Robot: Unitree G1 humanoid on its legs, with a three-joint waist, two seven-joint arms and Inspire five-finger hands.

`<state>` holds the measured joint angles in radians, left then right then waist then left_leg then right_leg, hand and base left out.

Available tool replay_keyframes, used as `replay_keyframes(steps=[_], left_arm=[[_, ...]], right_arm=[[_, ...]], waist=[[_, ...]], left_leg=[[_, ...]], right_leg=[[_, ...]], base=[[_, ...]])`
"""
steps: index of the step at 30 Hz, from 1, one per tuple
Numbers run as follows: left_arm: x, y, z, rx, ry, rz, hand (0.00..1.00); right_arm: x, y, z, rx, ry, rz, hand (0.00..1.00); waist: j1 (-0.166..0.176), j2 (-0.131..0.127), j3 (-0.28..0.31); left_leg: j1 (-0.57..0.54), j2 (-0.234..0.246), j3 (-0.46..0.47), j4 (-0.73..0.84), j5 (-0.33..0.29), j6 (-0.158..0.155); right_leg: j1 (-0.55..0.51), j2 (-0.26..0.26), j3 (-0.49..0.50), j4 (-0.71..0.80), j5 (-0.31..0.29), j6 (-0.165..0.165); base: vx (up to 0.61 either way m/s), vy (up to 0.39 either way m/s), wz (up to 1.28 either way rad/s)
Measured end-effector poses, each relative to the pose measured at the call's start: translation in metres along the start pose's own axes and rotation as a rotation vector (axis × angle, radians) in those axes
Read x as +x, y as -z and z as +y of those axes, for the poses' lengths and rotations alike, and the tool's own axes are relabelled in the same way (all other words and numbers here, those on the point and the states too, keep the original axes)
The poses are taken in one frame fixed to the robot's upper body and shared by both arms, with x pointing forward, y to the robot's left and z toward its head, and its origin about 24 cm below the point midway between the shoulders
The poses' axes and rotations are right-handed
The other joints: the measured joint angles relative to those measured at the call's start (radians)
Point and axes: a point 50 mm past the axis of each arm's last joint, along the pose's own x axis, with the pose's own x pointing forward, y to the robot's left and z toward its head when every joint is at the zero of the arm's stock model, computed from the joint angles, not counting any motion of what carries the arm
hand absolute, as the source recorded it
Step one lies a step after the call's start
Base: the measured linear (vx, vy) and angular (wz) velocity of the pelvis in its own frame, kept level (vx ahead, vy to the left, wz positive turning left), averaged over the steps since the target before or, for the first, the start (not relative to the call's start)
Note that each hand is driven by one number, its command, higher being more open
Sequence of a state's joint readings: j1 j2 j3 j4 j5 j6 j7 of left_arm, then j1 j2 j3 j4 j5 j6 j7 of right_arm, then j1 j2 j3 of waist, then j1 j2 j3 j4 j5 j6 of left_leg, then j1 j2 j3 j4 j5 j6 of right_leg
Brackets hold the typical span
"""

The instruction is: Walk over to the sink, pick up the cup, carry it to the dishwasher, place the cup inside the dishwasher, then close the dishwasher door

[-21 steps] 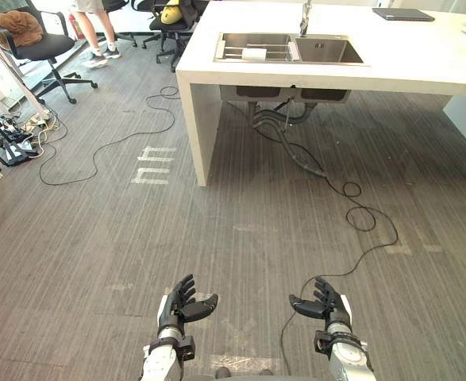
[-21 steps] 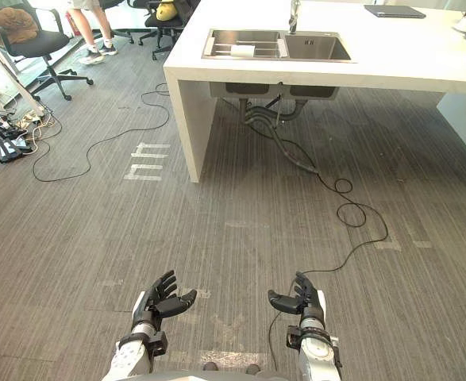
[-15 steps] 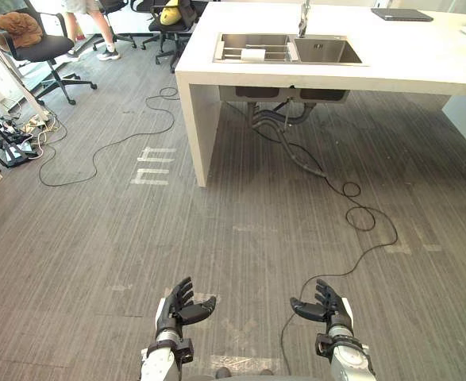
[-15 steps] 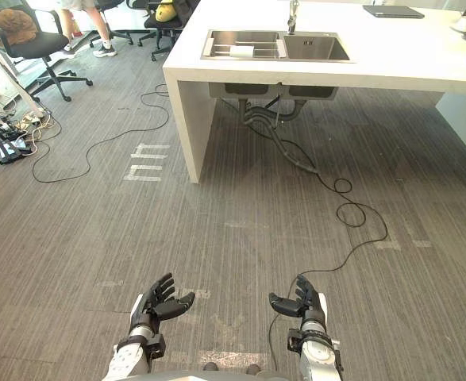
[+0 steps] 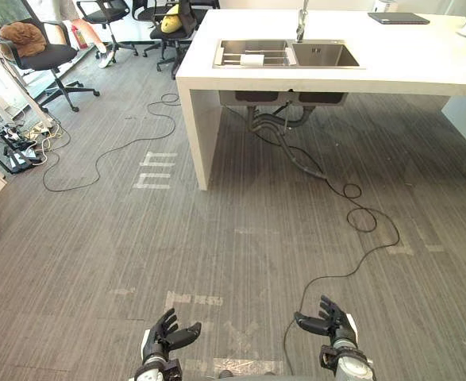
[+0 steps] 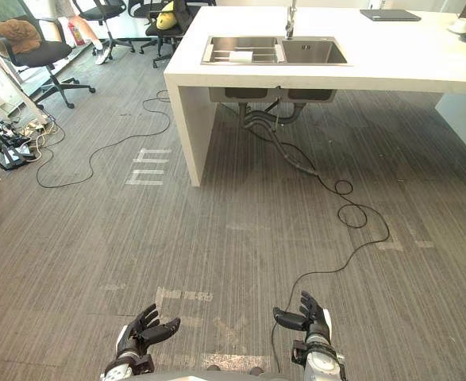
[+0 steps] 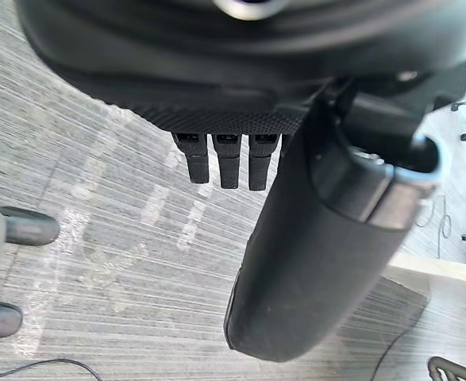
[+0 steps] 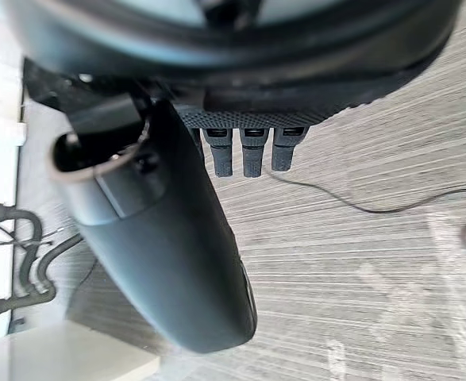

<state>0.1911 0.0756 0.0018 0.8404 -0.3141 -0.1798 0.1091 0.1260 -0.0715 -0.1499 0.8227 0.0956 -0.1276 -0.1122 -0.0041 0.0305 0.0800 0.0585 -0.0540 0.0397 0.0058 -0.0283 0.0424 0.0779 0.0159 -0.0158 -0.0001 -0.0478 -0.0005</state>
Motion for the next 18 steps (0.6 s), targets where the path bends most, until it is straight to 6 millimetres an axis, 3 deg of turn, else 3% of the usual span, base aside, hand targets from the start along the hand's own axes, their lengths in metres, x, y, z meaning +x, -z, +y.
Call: replay_keyframes(steps=[12, 15, 18], left_arm=[[0.002, 0.000, 0.000, 0.005, -0.002, 0.009, 0.90], [0.002, -0.010, -0.003, -0.002, 0.011, -0.036, 0.90], [0.000, -0.027, -0.008, -0.017, 0.036, -0.122, 0.90]], right_arm=[[0.003, -0.004, -0.001, -0.004, 0.001, -0.002, 0.90], [0.006, -0.012, 0.002, 0.000, -0.001, -0.026, 0.90], [0.008, -0.023, 0.002, 0.003, -0.001, -0.070, 0.90]], waist=[[0.001, -0.007, -0.001], [0.007, -0.010, 0.003], [0.015, -0.008, 0.004]], left_leg=[[-0.010, 0.000, 0.012, -0.022, -0.003, -0.002], [-0.034, 0.001, 0.026, -0.002, -0.022, -0.001], [-0.077, 0.007, 0.050, 0.089, -0.082, 0.008]], right_leg=[[-0.016, 0.001, 0.012, -0.023, 0.005, 0.000], [-0.033, 0.001, 0.024, -0.023, 0.005, 0.000], [-0.048, 0.002, 0.047, -0.006, -0.009, 0.006]], base=[[0.01, -0.003, -0.03], [0.05, 0.005, -0.14], [0.09, 0.030, -0.21]])
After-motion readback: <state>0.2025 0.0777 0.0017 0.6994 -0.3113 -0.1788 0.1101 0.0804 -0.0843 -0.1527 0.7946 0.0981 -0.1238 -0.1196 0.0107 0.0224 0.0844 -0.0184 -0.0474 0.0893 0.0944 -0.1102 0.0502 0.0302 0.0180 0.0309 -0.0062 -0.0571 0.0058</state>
